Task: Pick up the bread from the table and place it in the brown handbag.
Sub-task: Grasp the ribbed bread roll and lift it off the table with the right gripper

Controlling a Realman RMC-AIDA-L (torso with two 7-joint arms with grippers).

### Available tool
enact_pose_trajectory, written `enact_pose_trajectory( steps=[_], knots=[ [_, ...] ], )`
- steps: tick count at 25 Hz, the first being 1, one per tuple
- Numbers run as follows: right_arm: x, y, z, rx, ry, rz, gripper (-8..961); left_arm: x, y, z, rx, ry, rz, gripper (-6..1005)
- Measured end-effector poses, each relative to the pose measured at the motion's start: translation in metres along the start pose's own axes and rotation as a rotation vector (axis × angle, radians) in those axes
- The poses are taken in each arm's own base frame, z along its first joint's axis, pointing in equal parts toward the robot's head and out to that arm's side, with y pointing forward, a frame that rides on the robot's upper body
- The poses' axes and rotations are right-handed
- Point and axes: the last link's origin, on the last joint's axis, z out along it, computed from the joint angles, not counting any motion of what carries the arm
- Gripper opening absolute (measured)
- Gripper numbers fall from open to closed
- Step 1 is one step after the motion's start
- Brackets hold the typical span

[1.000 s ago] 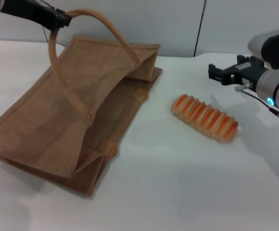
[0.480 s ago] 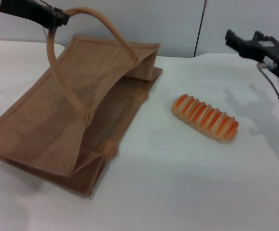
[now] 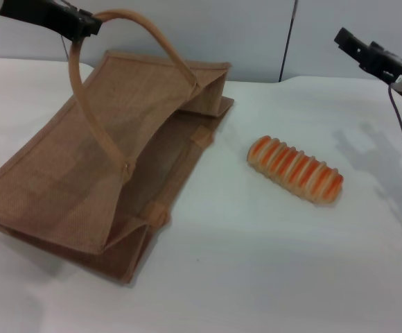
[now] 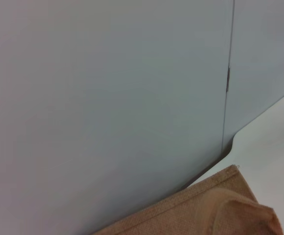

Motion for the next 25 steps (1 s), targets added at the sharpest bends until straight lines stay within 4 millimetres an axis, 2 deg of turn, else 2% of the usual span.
enact_pose_trajectory(
  steps=[8, 15, 25],
  knots=[
    [0.008, -0.001, 0.010, -0.147, 0.160, -0.013, 825, 0.000, 0.000, 0.000, 0.000, -0.001, -0.001, 116],
    [0.020, 0.006, 0.020, -0.214, 0.307, -0.187, 821, 0.000, 0.000, 0.000, -0.001, -0.002, 0.000, 116],
    [0.028, 0.013, 0.027, -0.244, 0.487, -0.347, 822, 0.000, -0.001, 0.000, 0.000, -0.005, 0.002, 116]
  ],
)
